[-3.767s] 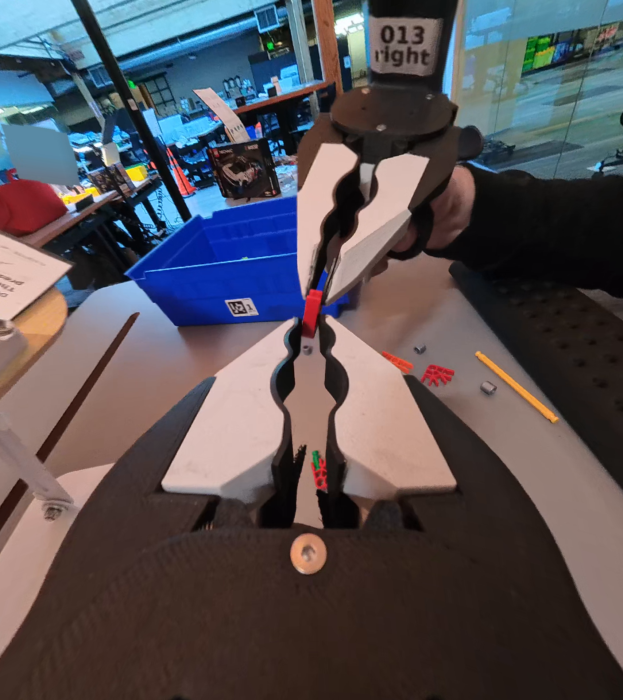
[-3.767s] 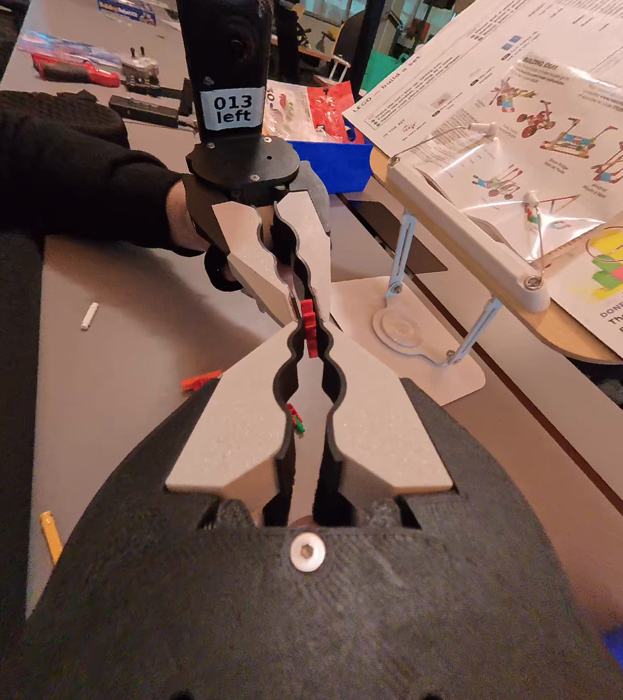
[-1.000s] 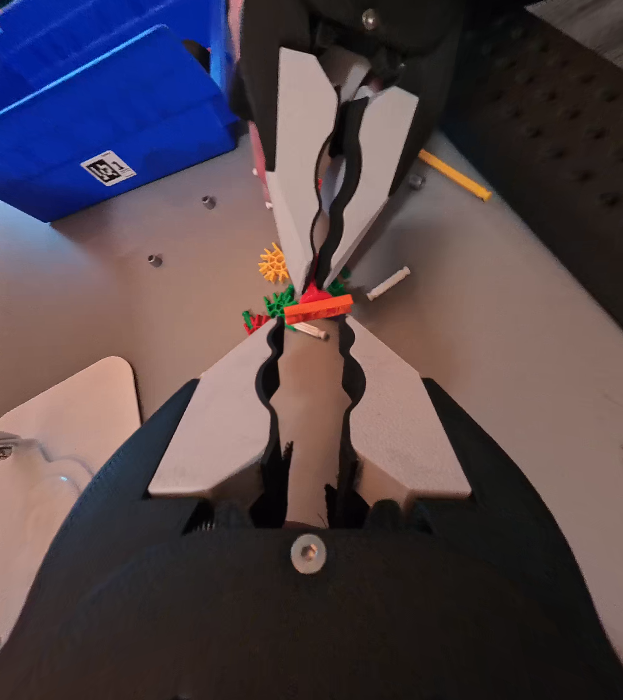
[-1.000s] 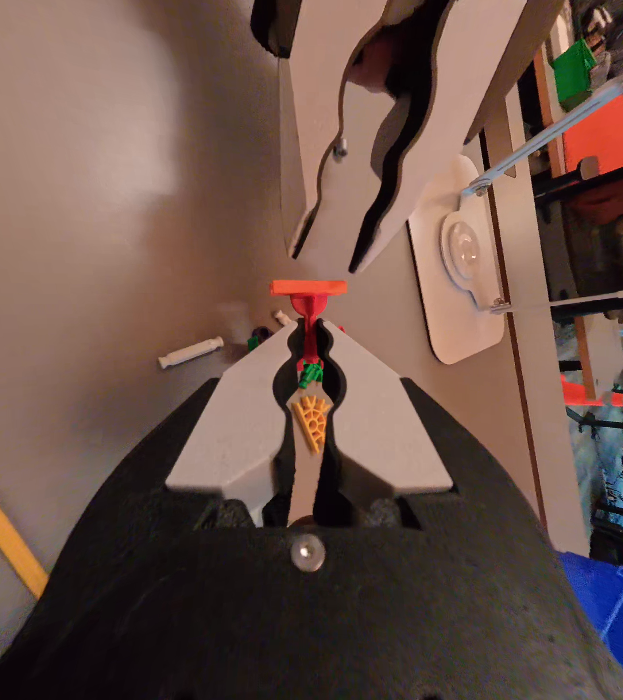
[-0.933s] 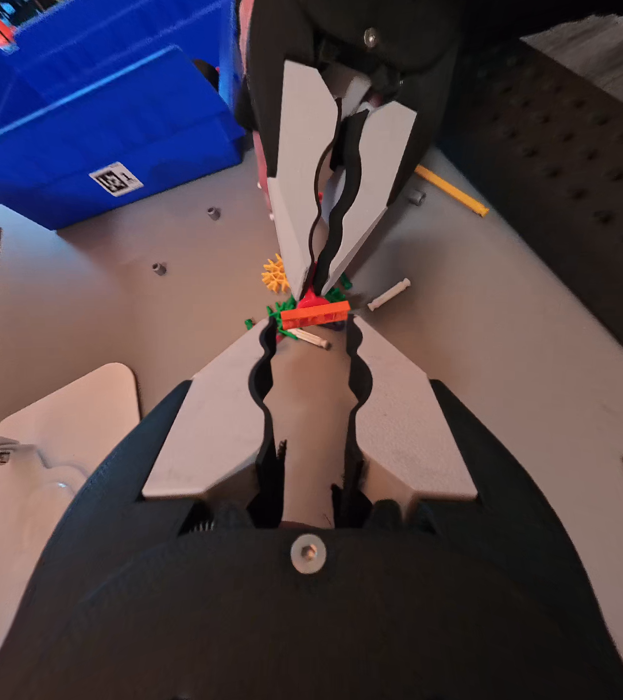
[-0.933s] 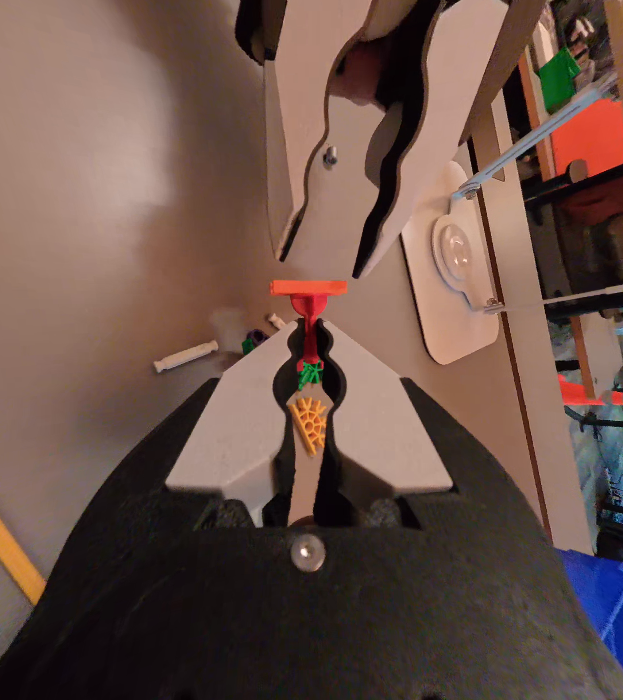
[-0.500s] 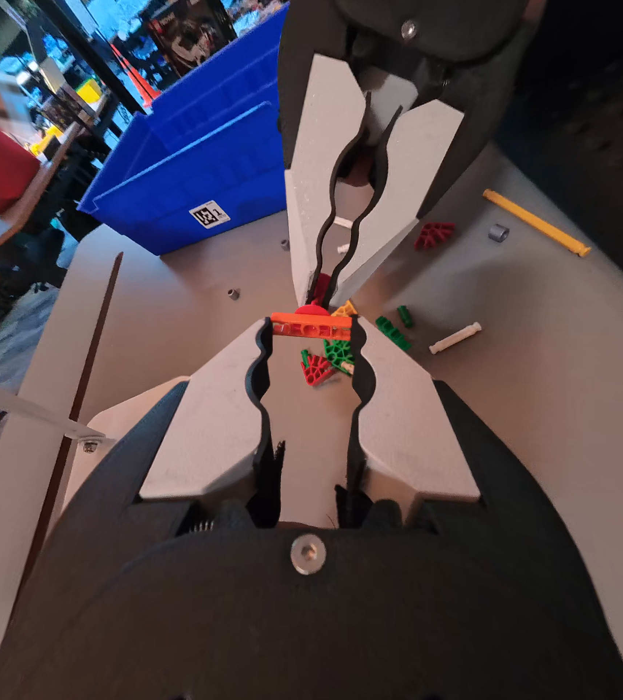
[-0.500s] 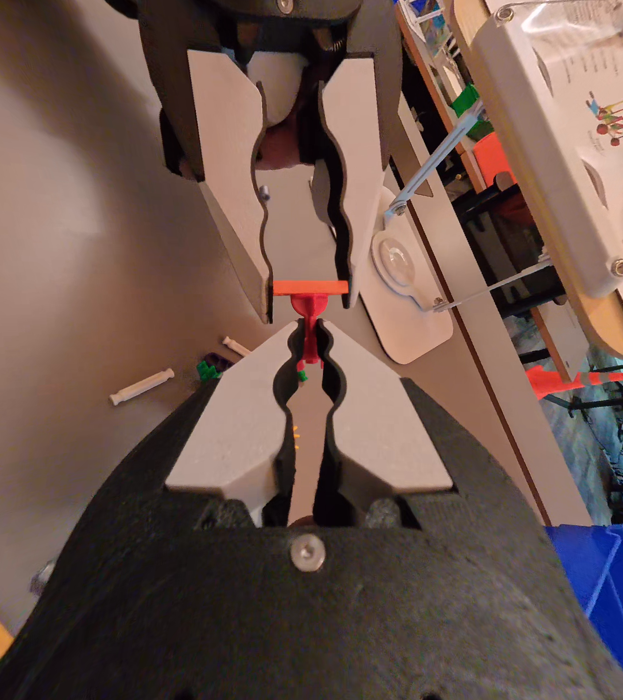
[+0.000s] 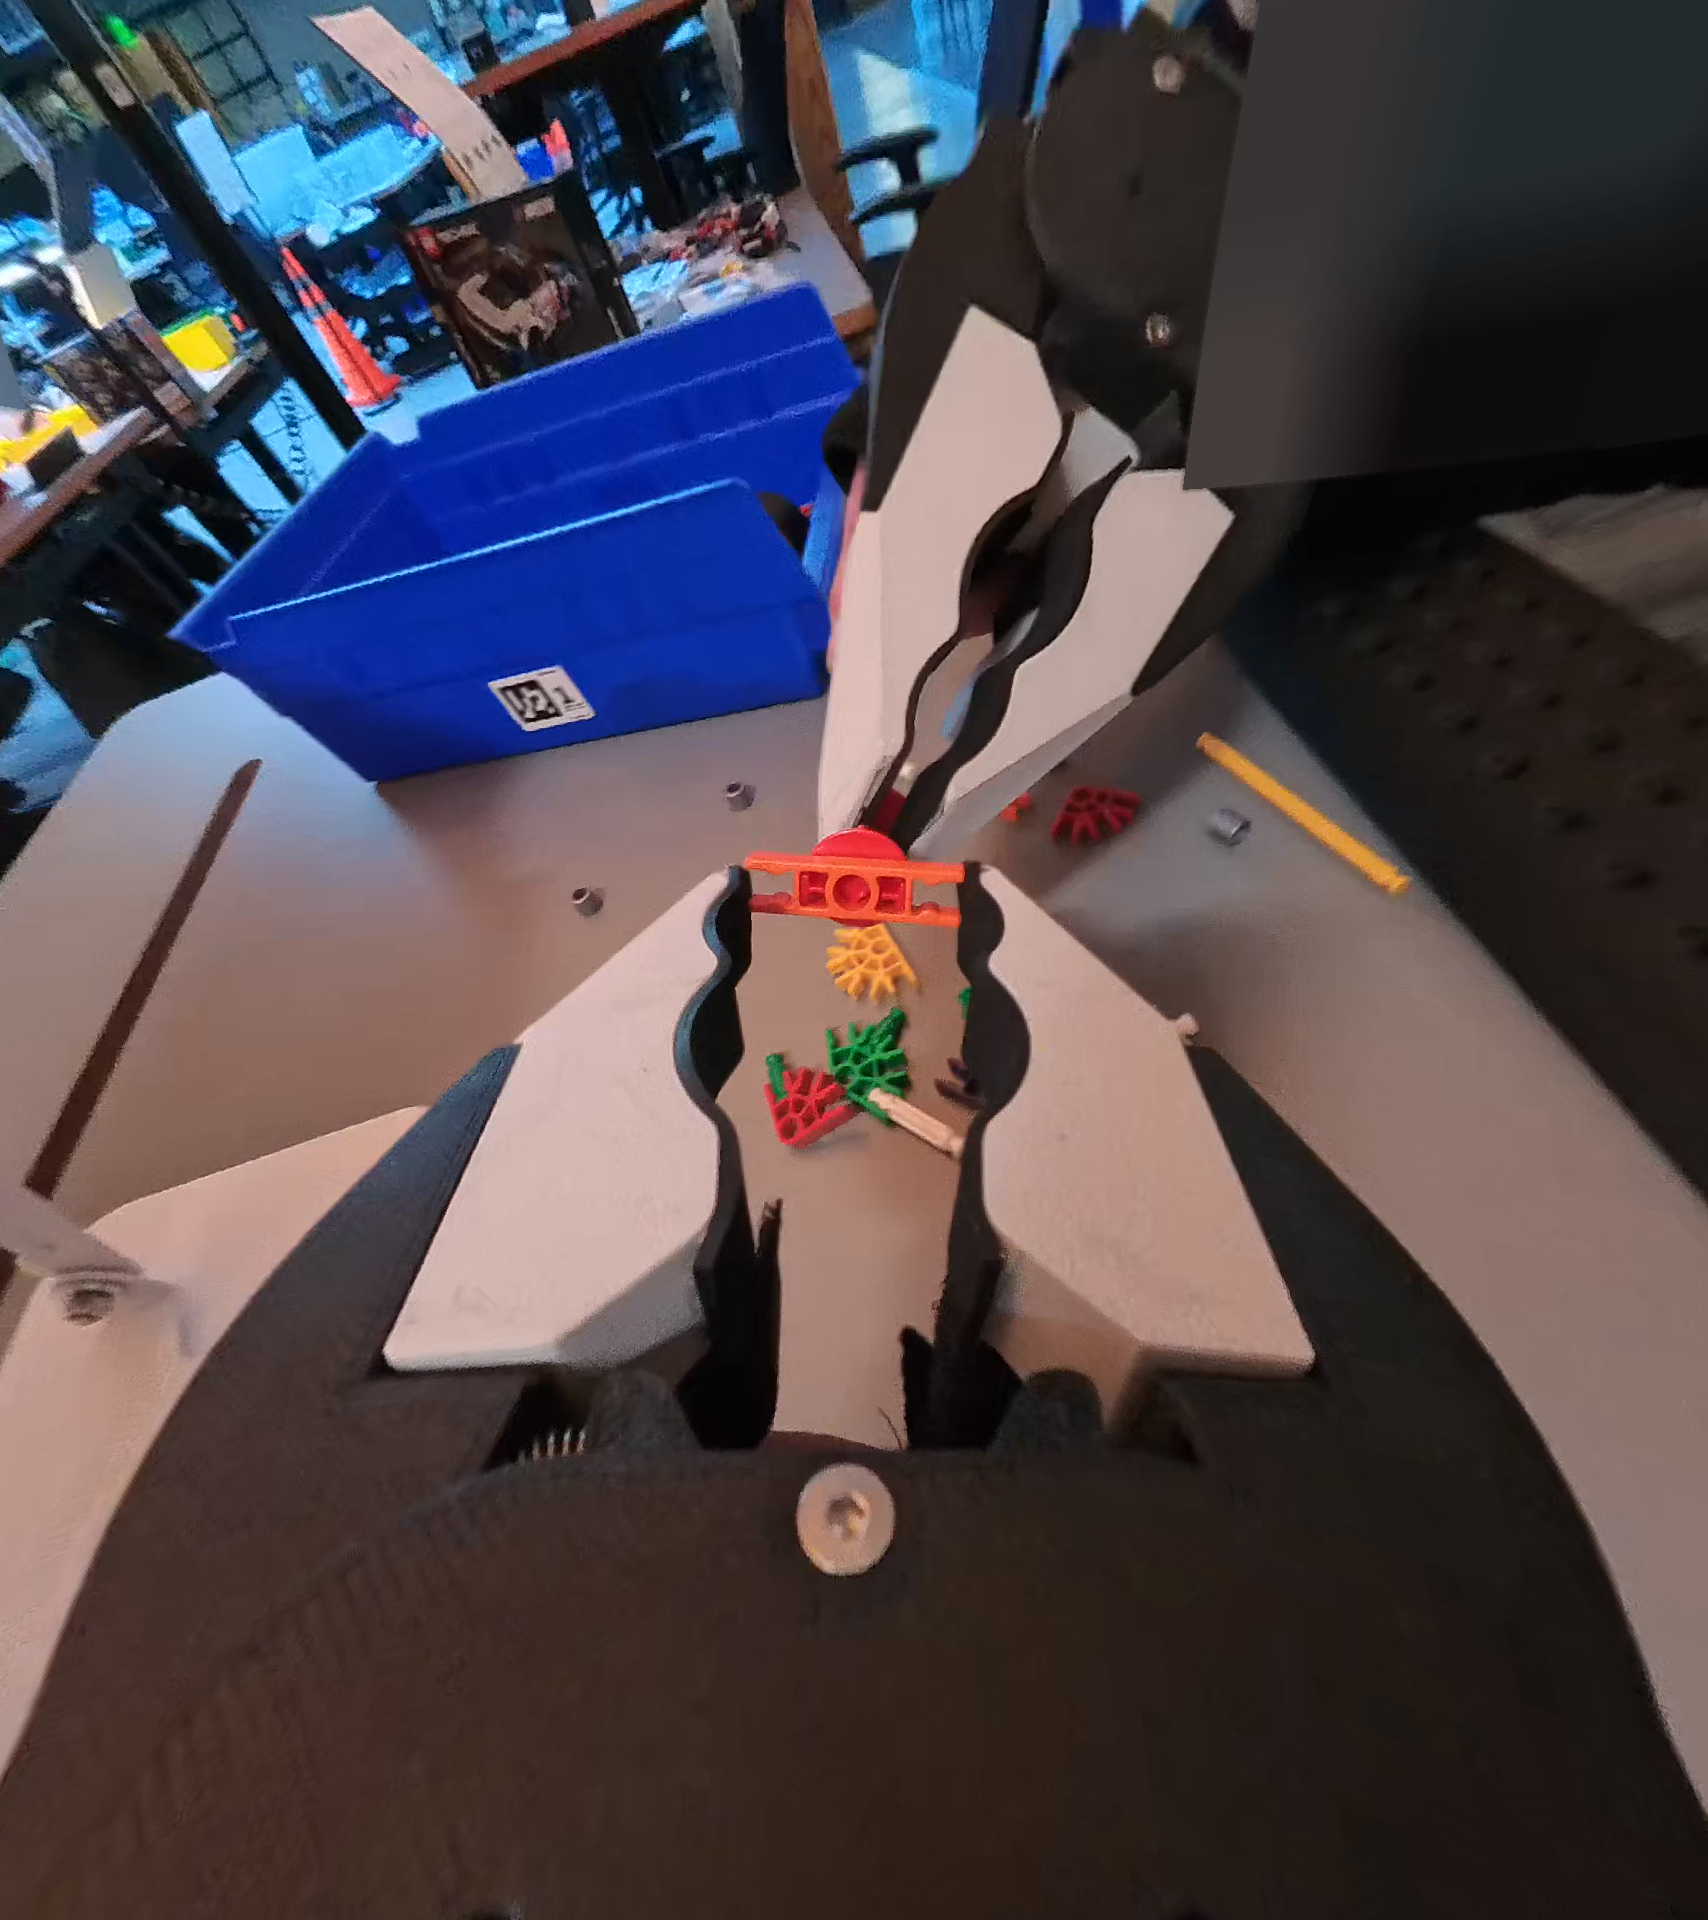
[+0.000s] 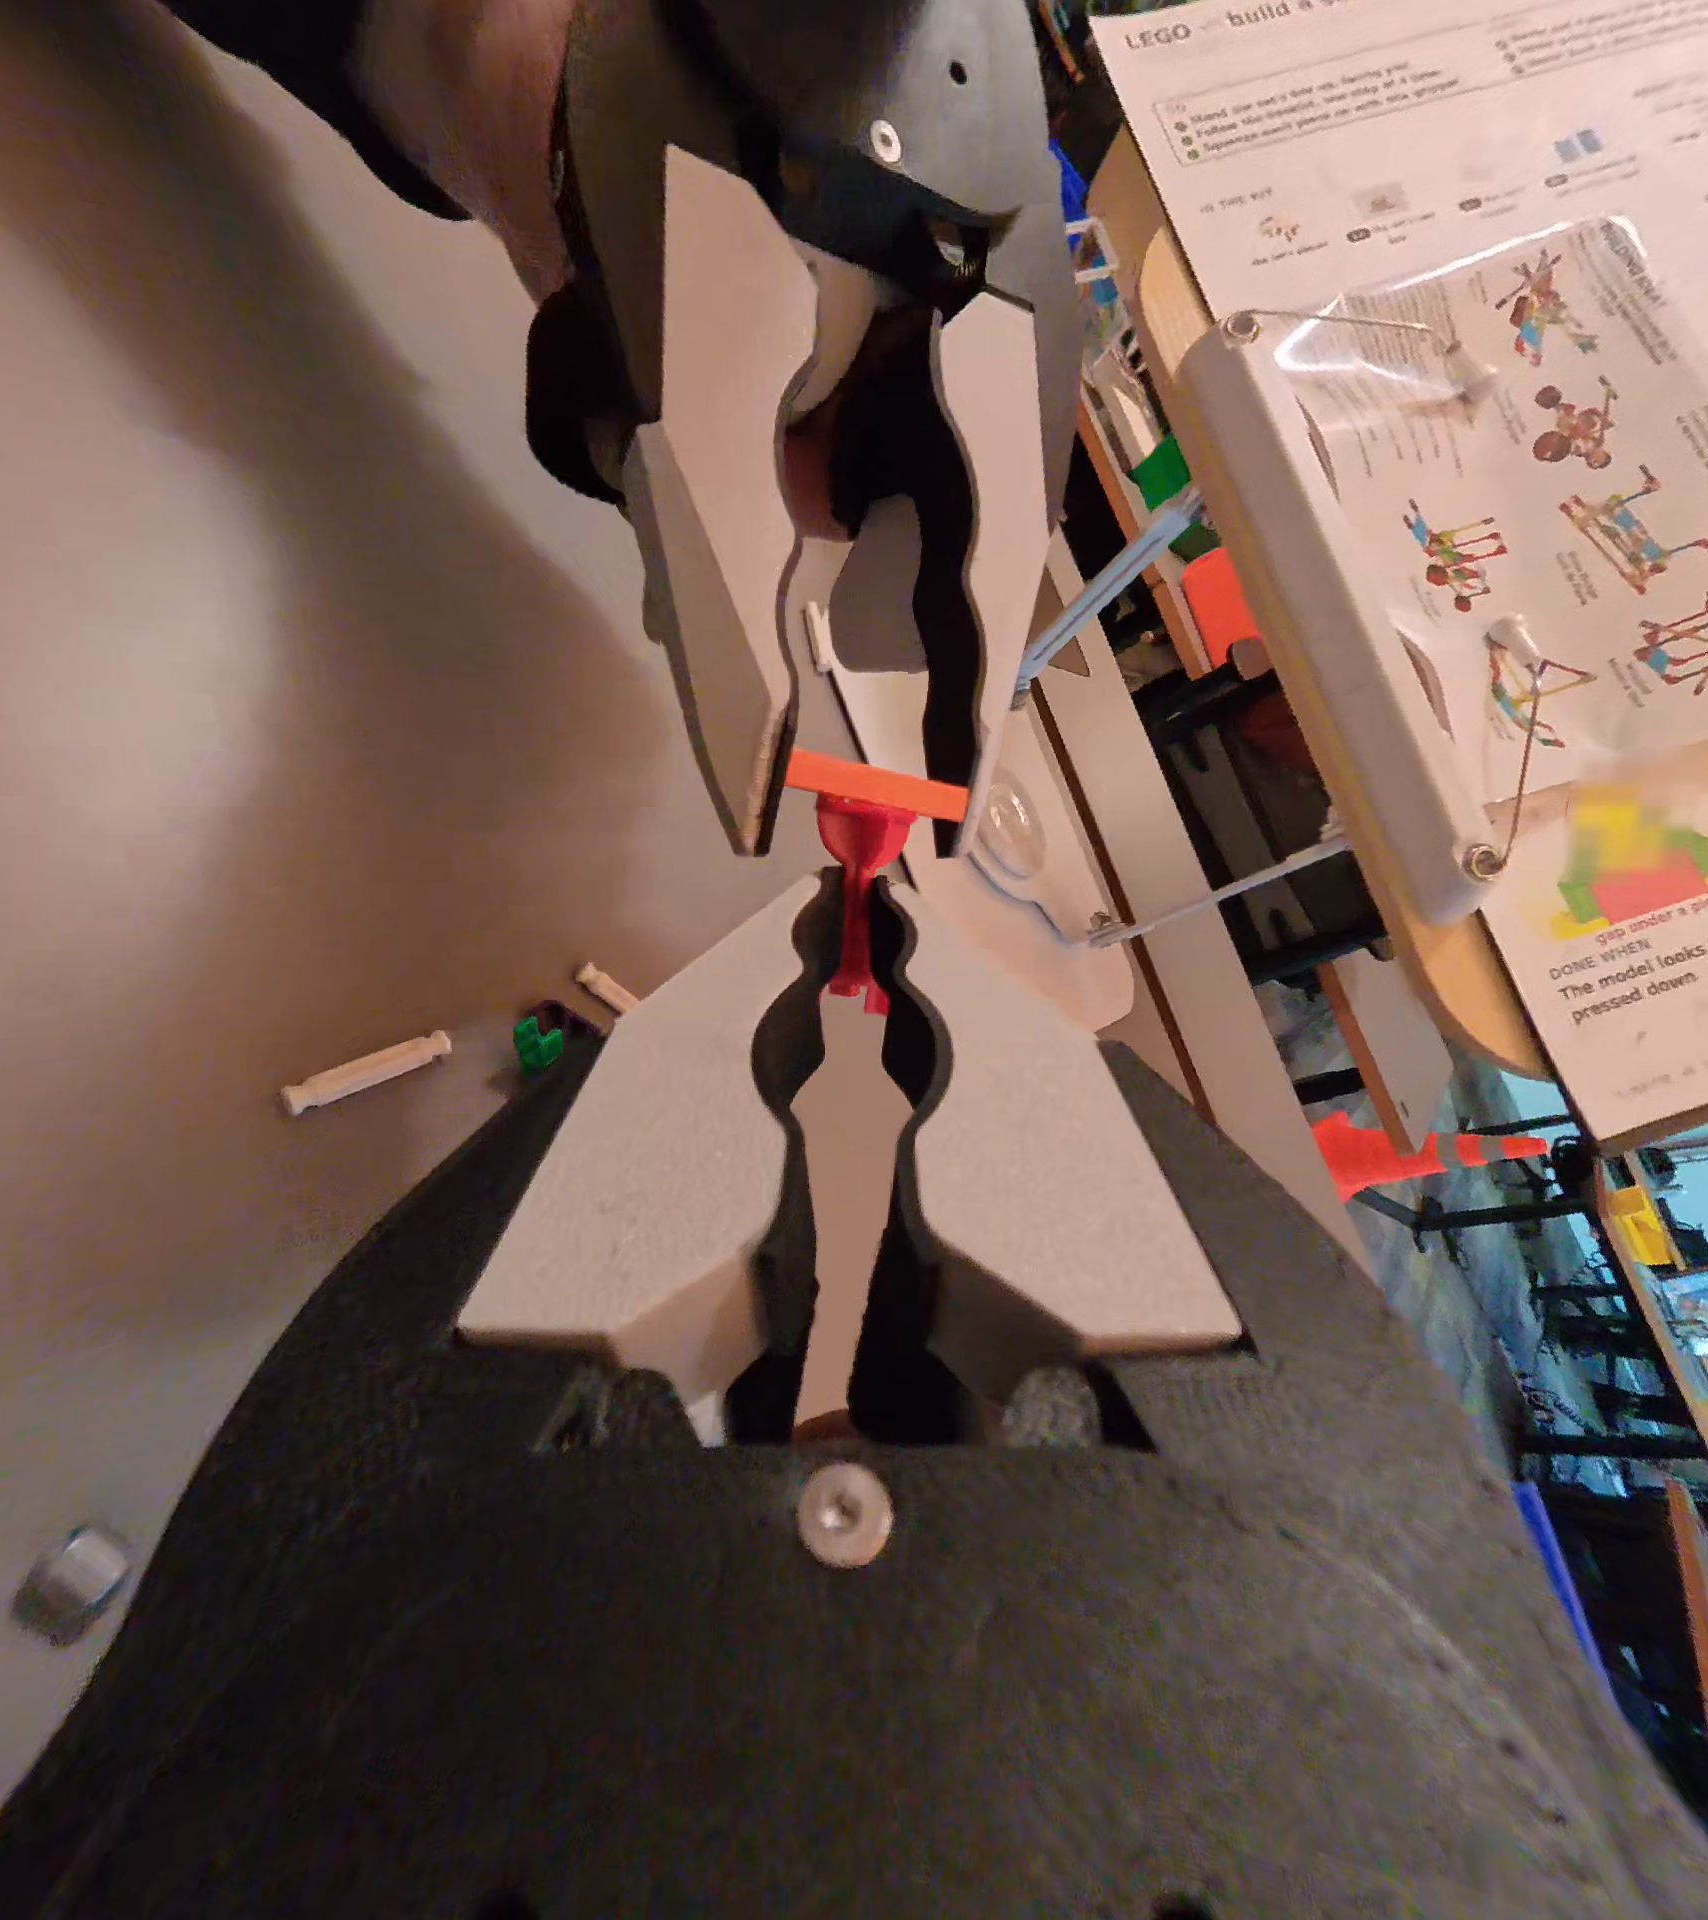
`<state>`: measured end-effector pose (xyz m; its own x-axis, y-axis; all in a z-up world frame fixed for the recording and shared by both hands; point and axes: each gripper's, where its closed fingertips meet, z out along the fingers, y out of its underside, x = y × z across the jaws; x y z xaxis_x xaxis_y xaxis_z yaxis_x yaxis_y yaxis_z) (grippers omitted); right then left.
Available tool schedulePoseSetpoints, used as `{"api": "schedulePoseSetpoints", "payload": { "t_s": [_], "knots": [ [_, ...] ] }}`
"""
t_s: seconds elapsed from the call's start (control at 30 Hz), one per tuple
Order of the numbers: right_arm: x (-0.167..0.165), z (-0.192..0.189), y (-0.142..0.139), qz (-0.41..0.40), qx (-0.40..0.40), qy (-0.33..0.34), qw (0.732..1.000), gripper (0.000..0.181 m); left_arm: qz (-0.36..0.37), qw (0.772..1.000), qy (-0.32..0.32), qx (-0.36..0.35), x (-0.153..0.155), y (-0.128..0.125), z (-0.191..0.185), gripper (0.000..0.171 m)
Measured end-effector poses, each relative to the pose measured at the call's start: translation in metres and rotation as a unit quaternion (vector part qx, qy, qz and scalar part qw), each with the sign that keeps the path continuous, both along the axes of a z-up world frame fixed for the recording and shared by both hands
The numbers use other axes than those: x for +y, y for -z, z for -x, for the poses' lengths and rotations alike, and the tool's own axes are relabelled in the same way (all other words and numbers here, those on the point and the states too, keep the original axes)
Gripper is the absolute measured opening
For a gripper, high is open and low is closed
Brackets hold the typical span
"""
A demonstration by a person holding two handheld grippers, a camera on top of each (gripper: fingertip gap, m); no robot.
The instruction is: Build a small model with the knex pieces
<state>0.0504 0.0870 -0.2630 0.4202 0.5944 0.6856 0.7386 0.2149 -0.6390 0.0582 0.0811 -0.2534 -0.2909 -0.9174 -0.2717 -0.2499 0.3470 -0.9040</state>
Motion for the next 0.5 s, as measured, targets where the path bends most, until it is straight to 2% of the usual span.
{"api": "schedulePoseSetpoints", "payload": {
  "t_s": [0.13,0.3,0.5],
  "knots": [
    [-0.0016,0.0027,-0.0027,-0.026,-0.016,-0.007,0.999,0.002,0.08,0.996,0.025,-0.009,-0.0033,-0.0045,0.002,0.038],
    [0.0008,0.001,-0.0005,-0.092,-0.105,0.017,0.99,0.0,0.153,0.988,0.022,0.007,-0.001,-0.0029,0.0004,0.038],
    [-0.0039,0.003,-0.006,-0.094,-0.088,0.005,0.992,0.001,0.214,0.976,0.043,0.004,-0.0048,-0.0081,0.0016,0.038]
  ]
}}
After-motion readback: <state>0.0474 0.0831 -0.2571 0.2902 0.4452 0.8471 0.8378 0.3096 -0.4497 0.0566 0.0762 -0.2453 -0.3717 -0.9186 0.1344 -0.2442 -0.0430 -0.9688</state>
